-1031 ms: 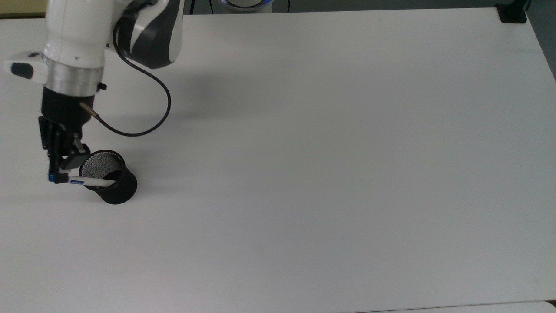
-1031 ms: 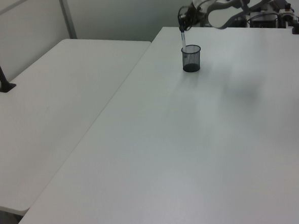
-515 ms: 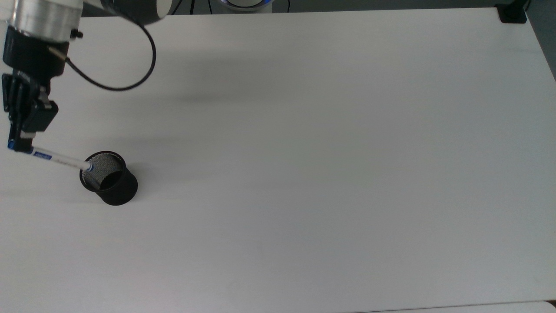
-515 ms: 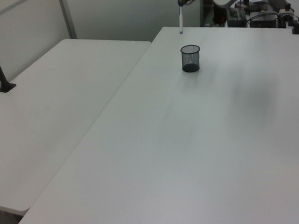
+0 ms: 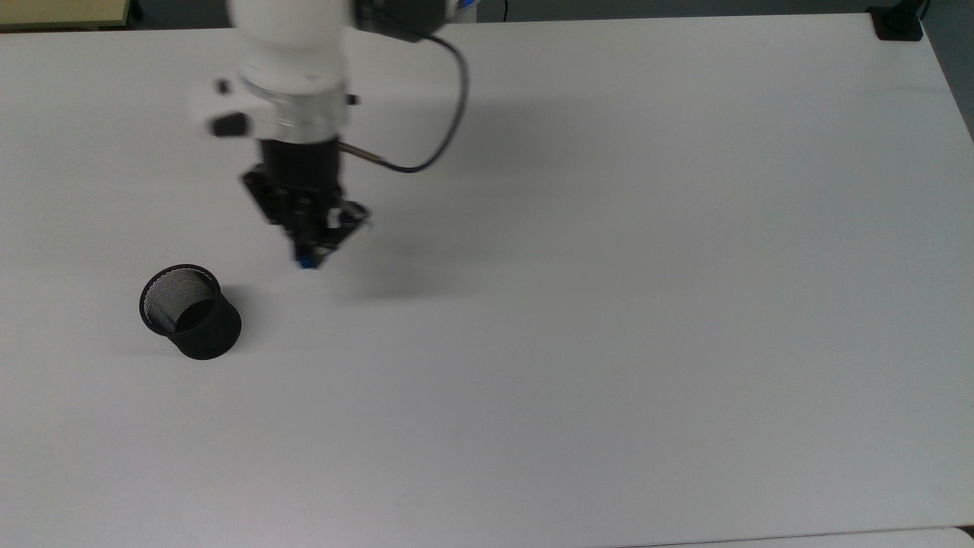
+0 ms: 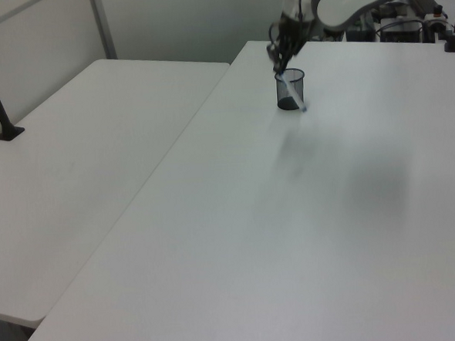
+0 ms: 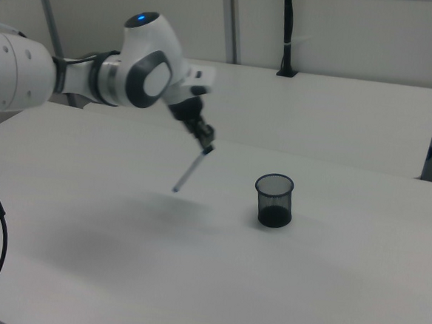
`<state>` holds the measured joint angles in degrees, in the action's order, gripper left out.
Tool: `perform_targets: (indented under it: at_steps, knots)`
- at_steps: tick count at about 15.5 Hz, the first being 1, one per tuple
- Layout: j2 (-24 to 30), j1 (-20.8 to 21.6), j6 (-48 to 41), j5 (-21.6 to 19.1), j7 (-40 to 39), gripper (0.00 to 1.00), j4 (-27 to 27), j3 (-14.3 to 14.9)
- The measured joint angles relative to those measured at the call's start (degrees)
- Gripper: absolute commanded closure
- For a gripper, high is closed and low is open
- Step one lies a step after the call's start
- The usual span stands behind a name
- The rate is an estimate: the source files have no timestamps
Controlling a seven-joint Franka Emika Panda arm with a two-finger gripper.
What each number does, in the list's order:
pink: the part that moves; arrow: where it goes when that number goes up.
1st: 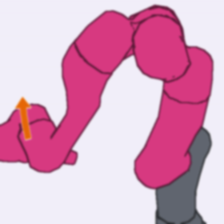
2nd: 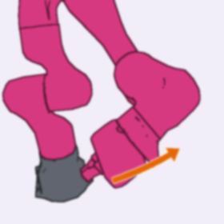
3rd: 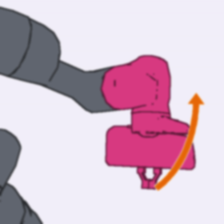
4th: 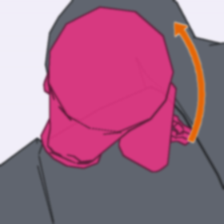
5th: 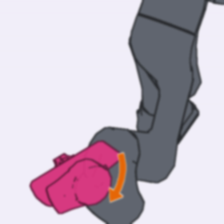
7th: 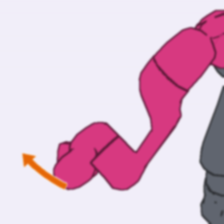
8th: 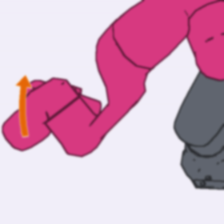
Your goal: Remove the marker
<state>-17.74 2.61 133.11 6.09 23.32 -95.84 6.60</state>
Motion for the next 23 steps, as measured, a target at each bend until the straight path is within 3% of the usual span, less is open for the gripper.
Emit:
perform_targets:
  at_steps: [5, 9, 10, 13, 14, 16, 17, 23]
  knots:
    - [-3.7, 5.8, -4.7, 0.0, -7.8, 0.78, -1.1, -1.5]
    - [-9.2, 8.4, -4.7, 0.1, -9.4, 0.62, -0.8, -1.5]
    - [-9.9, 8.6, -4.7, 0.1, -9.8, 0.51, -0.7, -1.5]
    - [-11.4, 8.9, -4.7, 0.1, -9.9, 0.45, -0.5, -1.5]
    - [-11.8, 8.9, -4.7, 0.1, -9.9, 0.31, -0.5, -1.5]
    - [-11.9, 8.8, -4.7, 0.1, -9.9, 0.15, 0.1, -1.4]
    - [-11.8, 8.7, -4.8, 0.1, -9.9, 0.0, 0.7, -1.3]
    - [-7.8, 8.1, -13.4, 0.1, -10.5, 0.0, 3.3, -0.7]
